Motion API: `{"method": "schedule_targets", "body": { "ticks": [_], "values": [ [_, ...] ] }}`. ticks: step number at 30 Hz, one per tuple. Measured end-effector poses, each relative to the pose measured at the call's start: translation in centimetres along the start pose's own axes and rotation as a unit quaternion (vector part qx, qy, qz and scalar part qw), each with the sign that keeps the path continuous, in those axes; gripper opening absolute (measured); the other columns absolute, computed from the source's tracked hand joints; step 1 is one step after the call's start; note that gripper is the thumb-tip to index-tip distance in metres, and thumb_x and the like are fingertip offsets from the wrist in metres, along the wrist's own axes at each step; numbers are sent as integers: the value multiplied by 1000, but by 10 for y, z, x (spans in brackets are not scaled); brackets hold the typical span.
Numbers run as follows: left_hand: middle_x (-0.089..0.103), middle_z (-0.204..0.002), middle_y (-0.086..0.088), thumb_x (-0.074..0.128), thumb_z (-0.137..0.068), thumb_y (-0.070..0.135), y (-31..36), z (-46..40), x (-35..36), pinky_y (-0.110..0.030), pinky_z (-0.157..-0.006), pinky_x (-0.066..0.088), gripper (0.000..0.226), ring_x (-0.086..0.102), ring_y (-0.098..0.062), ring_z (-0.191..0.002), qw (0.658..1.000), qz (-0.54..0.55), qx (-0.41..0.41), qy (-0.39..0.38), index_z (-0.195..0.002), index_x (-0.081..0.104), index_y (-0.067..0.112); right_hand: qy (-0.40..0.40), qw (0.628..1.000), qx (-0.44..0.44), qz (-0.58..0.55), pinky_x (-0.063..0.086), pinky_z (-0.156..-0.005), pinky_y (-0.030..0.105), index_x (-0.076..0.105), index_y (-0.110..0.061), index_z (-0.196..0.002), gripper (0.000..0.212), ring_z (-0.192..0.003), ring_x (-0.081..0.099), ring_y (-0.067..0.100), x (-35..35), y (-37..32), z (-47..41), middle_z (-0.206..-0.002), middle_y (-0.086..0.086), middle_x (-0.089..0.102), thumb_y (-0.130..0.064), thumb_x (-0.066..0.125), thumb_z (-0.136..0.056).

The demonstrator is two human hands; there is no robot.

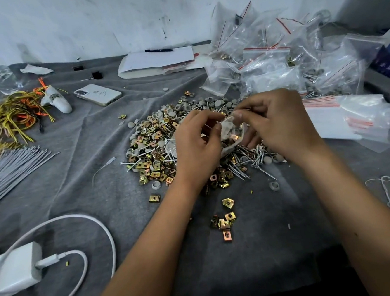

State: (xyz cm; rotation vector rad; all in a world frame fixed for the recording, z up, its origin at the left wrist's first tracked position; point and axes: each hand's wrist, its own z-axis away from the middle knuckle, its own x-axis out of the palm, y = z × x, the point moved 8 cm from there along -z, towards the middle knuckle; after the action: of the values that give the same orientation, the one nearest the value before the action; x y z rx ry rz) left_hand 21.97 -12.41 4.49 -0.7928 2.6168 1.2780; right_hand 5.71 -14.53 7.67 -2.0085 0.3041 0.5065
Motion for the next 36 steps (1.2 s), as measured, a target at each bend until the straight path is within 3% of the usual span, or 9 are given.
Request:
{"method": "schedule_targets", "body": {
  "ticks": [5,10,15,19,24,26,29,32,36],
  "values": [
    [69,-91,-1,65,-81,-5,-1,1,4,-43,-72,56,22,66,-16,-77,1000,7,-3,-22,-96,77,7,3,995,-42,88,44,-52,17,80,-14,-93,19,-47,60,6,-8,-8,-3,-60,-3,68,-25,66,-100],
    [72,-89,-4,66,-81,-5,-6,1,4,-46,-75,57,21,67,-20,-79,999,6,-35,-23,-95,77,7,-124,976,0,181,39,-58,11,72,-20,-122,24,-65,61,-6,12,1,-2,-72,-13,69,-16,57,-104],
    [74,-86,-1,70,-85,-3,-12,1,-2,-38,-73,59,17,69,-13,-76,996,29,-79,1,-96,77,7,-101,984,-7,145,42,-58,9,60,-18,-97,18,-61,65,-5,17,-7,0,-66,-7,74,-19,77,-92],
    [74,-87,-2,70,-86,-2,-12,0,-5,-40,-73,60,15,69,-16,-77,995,41,-87,14,-96,77,7,-82,983,-6,163,57,-69,31,70,-21,-92,20,-67,67,6,19,-10,-2,-73,-6,70,-20,87,-81],
    [72,-82,0,71,-87,2,-15,0,-12,-37,-68,59,12,68,-15,-74,993,37,-97,46,-94,77,9,-24,988,-28,148,53,-57,21,74,-22,-79,13,-61,66,5,-2,-10,-1,-67,-10,68,-22,86,-82],
    [72,-82,-1,70,-87,1,-17,0,-13,-35,-67,59,13,68,-16,-73,992,38,-104,57,-94,77,9,-112,969,15,218,53,-57,21,76,-26,-76,11,-59,66,1,3,4,-1,-67,-10,71,-24,84,-83],
    [72,-81,-2,69,-87,1,-19,0,-13,-33,-65,57,13,68,-17,-72,992,39,-105,58,-94,77,9,-283,899,99,320,58,-56,27,80,-23,-77,14,-56,72,14,28,29,16,-68,-5,75,-13,78,-87],
    [72,-81,-2,69,-86,2,-19,0,-13,-37,-66,58,13,68,-19,-73,993,34,-102,57,-93,77,9,-293,893,145,309,50,-41,21,77,-13,-77,13,-42,68,18,41,34,22,-62,5,73,-12,76,-90],
    [72,-81,0,68,-86,2,-18,0,-13,-37,-66,59,13,68,-18,-73,993,37,-98,61,-92,76,10,-288,877,149,355,58,-56,27,75,-12,-80,14,-45,68,12,52,29,21,-66,5,75,-21,77,-90]
  ]
}}
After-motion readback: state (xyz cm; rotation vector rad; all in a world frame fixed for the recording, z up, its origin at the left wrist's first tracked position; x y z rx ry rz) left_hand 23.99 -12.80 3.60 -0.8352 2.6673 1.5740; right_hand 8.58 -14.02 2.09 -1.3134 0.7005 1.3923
